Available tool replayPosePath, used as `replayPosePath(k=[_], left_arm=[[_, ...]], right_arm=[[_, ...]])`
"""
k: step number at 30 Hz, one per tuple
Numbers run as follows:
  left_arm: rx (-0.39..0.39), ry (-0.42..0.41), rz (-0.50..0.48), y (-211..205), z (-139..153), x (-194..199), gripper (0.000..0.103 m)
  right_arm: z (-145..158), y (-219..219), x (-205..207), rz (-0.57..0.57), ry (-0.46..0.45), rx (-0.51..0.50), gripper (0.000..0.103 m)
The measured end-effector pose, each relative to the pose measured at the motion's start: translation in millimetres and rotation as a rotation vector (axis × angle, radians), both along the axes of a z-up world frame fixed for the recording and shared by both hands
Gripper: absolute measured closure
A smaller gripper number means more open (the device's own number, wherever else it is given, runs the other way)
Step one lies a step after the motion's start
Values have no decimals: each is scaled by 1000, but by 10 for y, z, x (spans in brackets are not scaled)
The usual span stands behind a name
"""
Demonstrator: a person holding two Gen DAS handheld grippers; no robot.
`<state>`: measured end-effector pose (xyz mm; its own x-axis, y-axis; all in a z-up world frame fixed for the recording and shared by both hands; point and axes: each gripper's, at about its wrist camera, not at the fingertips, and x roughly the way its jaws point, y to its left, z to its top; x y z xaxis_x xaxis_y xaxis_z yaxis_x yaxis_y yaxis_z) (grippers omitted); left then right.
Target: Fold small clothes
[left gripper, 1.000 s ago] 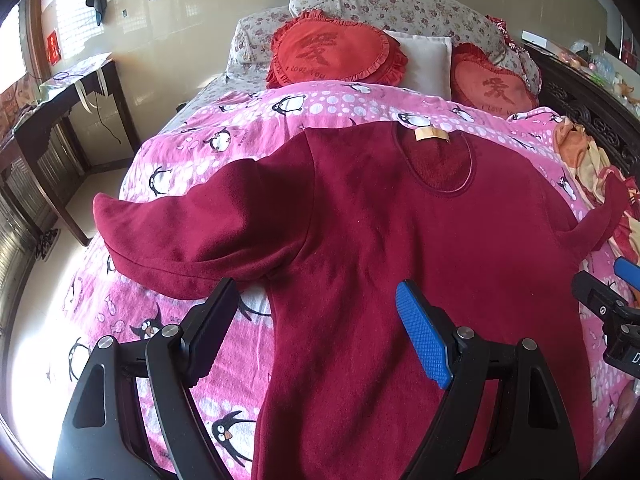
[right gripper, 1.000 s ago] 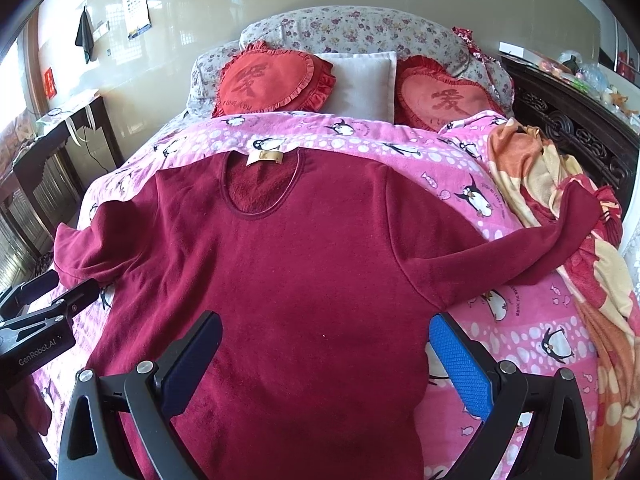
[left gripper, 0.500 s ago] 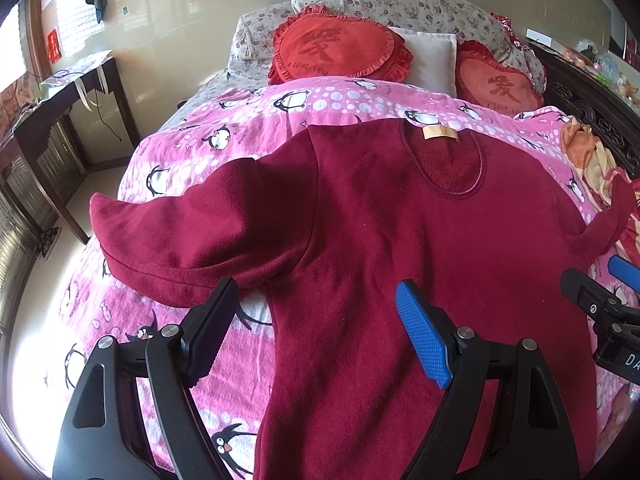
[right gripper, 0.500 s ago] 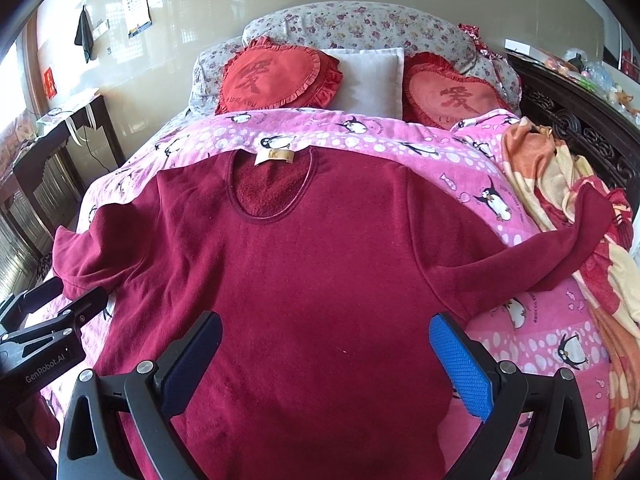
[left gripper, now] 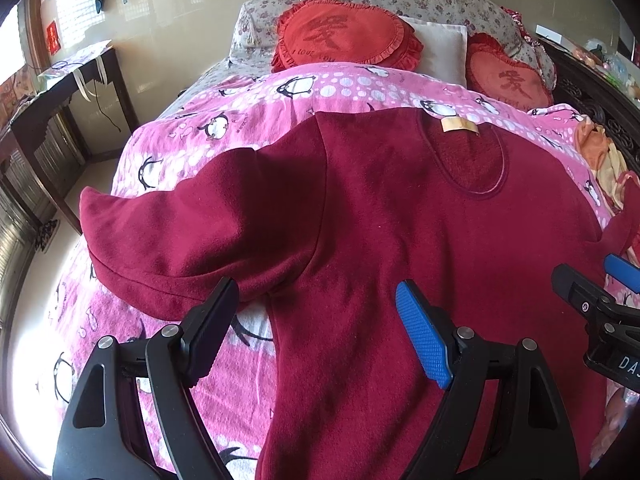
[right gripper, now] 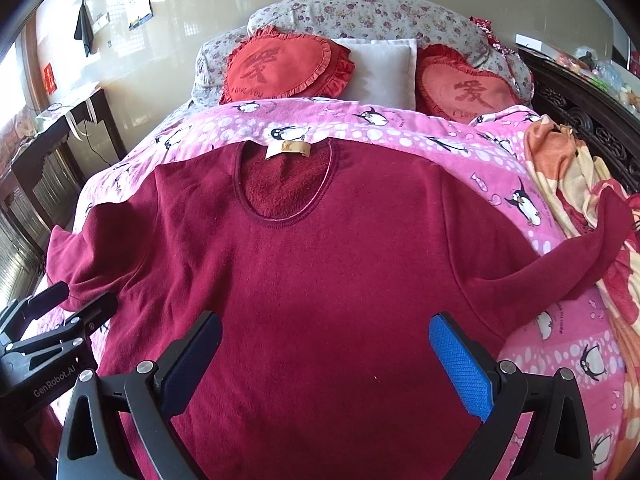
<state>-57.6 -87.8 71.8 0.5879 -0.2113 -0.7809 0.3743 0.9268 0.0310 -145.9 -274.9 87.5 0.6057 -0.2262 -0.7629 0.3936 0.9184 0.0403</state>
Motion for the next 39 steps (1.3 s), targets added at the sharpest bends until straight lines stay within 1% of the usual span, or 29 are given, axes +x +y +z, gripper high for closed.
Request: replayPosePath(k=[9,15,18,22,25,31,35,39], left_arm=[[-4,26,25,67,-90,180,22],[0,28,38,128,-120,280,22],[-15,40,55,212,-124,351,22],[-19,34,87,376,-94,459,22],[-30,38,120,553,-63,574,22],[-59,54,230,1082,-27,893,22],[-94,86,332,1517,-58,1136,22],[-140,136,446,1942,-198,1358,22]], right_arm=[[-155,21,205,1,26,18,0],[-228,58,326,10,38,19,0],[-251,74,371,15,42,24,0],[-281,125,450,31,50,27,0],[-300,159,496,41,54,25,0],[-322,223,592,60,53,40,0],[-320,294,642,82,56,35,0],[-340,323,679,95,61,42,0]])
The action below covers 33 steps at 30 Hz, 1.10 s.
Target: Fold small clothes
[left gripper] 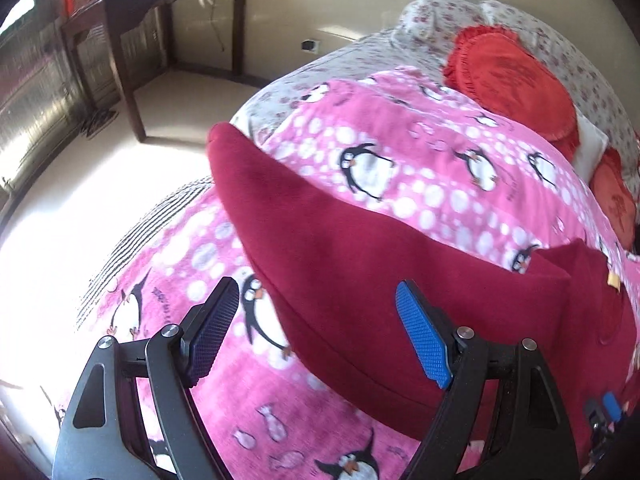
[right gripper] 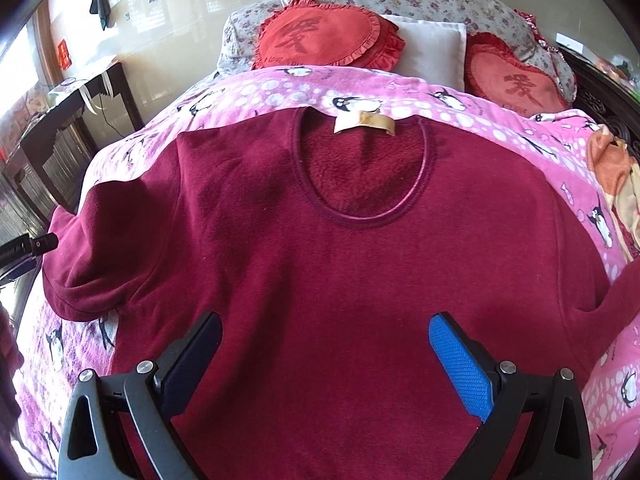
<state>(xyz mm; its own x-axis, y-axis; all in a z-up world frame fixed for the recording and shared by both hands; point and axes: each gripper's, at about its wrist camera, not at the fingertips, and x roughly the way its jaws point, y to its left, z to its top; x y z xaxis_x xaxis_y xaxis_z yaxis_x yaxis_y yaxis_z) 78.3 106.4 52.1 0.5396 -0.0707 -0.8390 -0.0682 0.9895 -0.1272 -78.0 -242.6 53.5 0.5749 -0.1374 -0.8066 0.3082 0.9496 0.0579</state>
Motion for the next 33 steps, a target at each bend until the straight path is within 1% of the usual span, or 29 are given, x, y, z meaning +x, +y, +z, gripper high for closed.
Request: replayPosePath(k=[2,4,6,7,9,11,12,14,16,19,21,23,24,26,27,29,31,33], left_arm=[[-2,20,41,141,-94,111,22],[0,37,57,233,-175,232,22],[-13,44,61,260,-232,329,25],[-21,48,63,258,-252,376,28],[-38,56,71,254,-286,450,38],[-57,49,71,244,-288,490,60],[-54,43,68,226,-280,501,64],[-32,30,62,180,-245,498,88],[-26,14,61,151,-162,468,93],[-52,-55,32,33,124,311,94],[-70,-112,-19,-158,378,156,94],[-86,-167,-94,-446,624,-42,94],[-94,-192,-143,-643,737,-160,94],[-94,-222,-242,-1045,869,-368,94],[-100,-227,-296,-1264,898,-491,94],[-105,-215,-406,-1713,869,-699,94],[-87,-202,-489,-2133,754,-893,94],[-93,-168,-570,-2479,578,-1041,94]], right_arm=[[-22,6,16,3,6,8,0],[-55,11,39,4,13,14,0],[-86,19,57,7,23,19,0],[-99,20,63,9,26,22,0],[-121,20,75,12,32,23,0],[-137,13,91,10,35,23,0],[-139,7,93,9,36,26,0],[-141,-10,92,8,36,33,0],[-133,-22,87,6,35,34,0],[-105,-58,69,5,29,34,0],[-72,-104,31,-4,20,32,0],[-37,-173,-6,-20,9,39,0],[-11,-220,-33,-30,2,45,0],[50,-316,-91,-54,-16,48,0],[77,-360,-120,-66,-24,49,0],[126,-463,-189,-89,-36,51,0],[161,-566,-262,-109,-40,47,0],[192,-701,-368,-139,-39,37,0]])
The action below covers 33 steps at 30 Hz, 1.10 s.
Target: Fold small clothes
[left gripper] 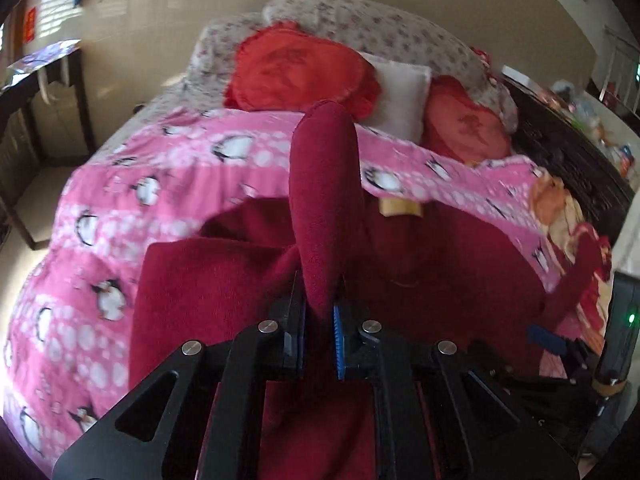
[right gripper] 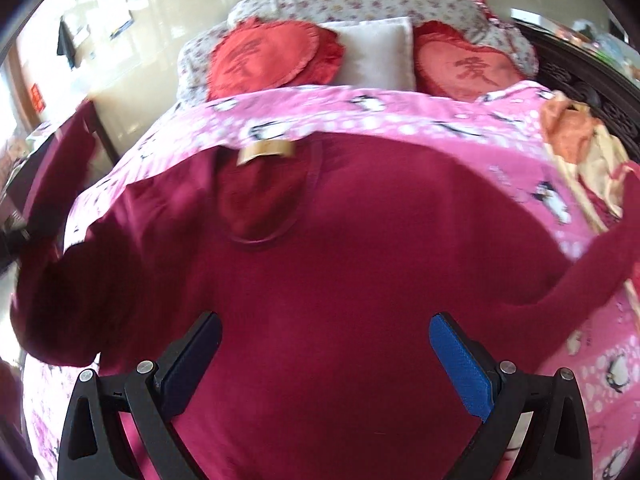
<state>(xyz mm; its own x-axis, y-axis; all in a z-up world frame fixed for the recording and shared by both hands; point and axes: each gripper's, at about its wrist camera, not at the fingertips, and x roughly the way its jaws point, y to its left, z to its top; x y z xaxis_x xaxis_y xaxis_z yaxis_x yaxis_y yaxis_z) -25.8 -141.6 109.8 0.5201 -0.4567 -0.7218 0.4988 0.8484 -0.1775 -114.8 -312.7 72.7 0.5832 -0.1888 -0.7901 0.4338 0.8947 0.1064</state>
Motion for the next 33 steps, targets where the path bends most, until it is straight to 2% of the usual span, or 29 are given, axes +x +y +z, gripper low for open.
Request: replayPosePath(k=[4,6,8,10,11,13,14,16,19,21,23,26,28,29,30,32,33], left_arm=[[-25,125,-173,-465,-375,-244,92],[-16,153,-227,-588,-450,-362,82],[-16,149,-264,-611,-415,-481,68],[-25,125,-288,-544,-305,-549,58],[-28,106,-294,-478,-241,-572,49],[-36,50,-278,-338,-127,-608,34],[-38,19,-257,-213,-80,-616,31],[1,-38,-202,6,-41,-601,31],[122,-80,-120,179,-150,-501,31],[194,-65,-62,307,-315,-430,31],[210,-18,-35,415,-478,-382,31],[211,32,-12,502,-643,-320,31],[203,59,4,544,-708,-300,31],[192,69,9,550,-723,-300,31],[185,75,13,563,-738,-280,31],[184,82,17,563,-759,-261,31],[186,83,18,542,-770,-256,31]], right_arm=[[15,-313,-250,-72,2,2,0],[17,-481,-381,-114,-3,21,0],[16,-627,-492,-146,-16,54,0],[19,-728,-566,-168,-31,87,0],[22,-765,-585,-174,-37,101,0],[38,-784,-589,-169,-49,120,0],[53,-777,-577,-157,-56,129,0],[74,-726,-544,-127,-62,125,0],[77,-627,-474,-91,-53,85,0],[46,-592,-427,-73,-40,83,0],[31,-562,-389,-64,-33,87,0],[-15,-528,-328,-66,-3,33,0],[-79,-507,-244,-17,15,9,8],[-101,-488,-199,14,24,-2,21],[-118,-476,-158,37,33,-22,27],[-156,-455,-77,66,51,-74,28],[-189,-456,-39,81,54,-93,37]])
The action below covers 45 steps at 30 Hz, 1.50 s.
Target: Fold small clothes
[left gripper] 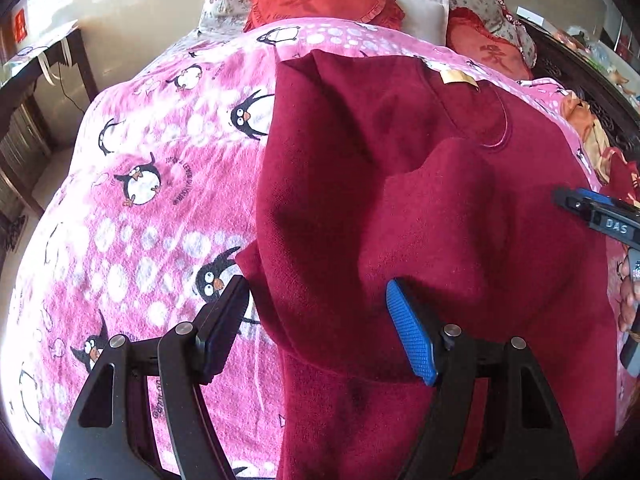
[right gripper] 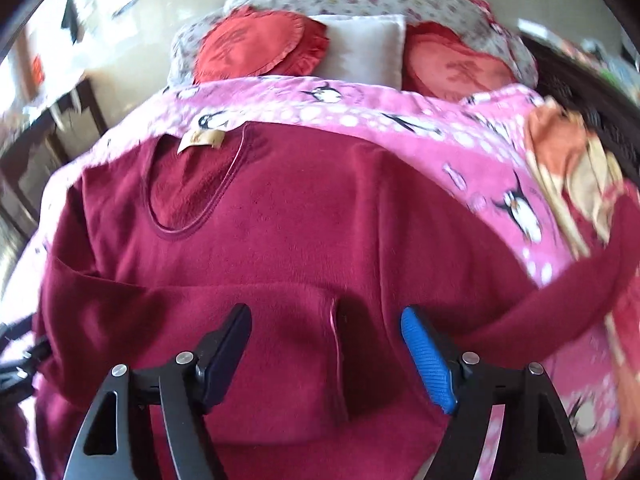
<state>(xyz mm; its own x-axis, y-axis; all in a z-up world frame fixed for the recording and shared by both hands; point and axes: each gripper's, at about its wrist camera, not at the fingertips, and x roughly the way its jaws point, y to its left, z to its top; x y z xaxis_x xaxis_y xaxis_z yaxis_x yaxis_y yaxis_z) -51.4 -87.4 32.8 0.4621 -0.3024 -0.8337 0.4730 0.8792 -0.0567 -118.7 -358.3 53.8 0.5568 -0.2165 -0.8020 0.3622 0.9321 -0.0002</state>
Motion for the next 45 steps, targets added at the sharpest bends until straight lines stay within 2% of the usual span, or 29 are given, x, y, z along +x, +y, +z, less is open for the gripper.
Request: replayPosePath(k=[2,4,5,7,9,13,15,18,20,22,23,24,26,28,31,32,33,38,45], left_arm=[[-2,1,5,1,-12,-2,31],[-13,-4,16,16,13,-7,31],[-23,-11,22,13,36,6,31],[-49,-32,35,-3,97,32,31],[-74,-55,45,-14,170,38,31],[-79,-74,49,-58,226,55,31],[-63,-58,42,-86,179,73,31],[12,-18,47,-134,45,117,31],[-2,7,53,-101,12,136,31],[-34,15,64,-25,30,142,31],[-38,13,67,6,43,143,31],[-39,8,69,34,54,139,31],[-46,-1,74,78,83,142,31],[-63,-3,83,122,100,141,31],[-78,7,89,182,86,132,31],[-83,10,90,204,82,127,31],[-90,13,92,226,75,123,31],[-106,42,105,333,30,136,31],[-132,73,128,451,-66,219,31]], right_arm=[[-63,-1,45,11,22,-41,48],[-30,-1,5,25,5,-76,69],[3,-19,-23,25,-3,-84,92],[121,-91,-99,48,-52,-27,94],[291,-143,-178,46,-92,-24,96],[579,-204,-256,-4,-163,-153,96],[625,-373,-265,-68,-165,-150,96],[371,-609,-171,-131,-81,-74,96],[175,-659,-117,-153,2,-53,95],[253,-585,-163,-162,-34,-75,90],[331,-540,-190,-154,-70,-76,81],[437,-472,-205,-129,-119,-64,61],[656,-258,-181,-39,-217,-14,40],[789,47,-42,151,-279,89,40],[738,515,358,374,-242,220,45],[702,640,459,406,-232,234,58],[637,798,605,454,-215,245,66],[335,1316,1109,588,-155,240,67],[-54,1595,1504,673,-51,166,67]])
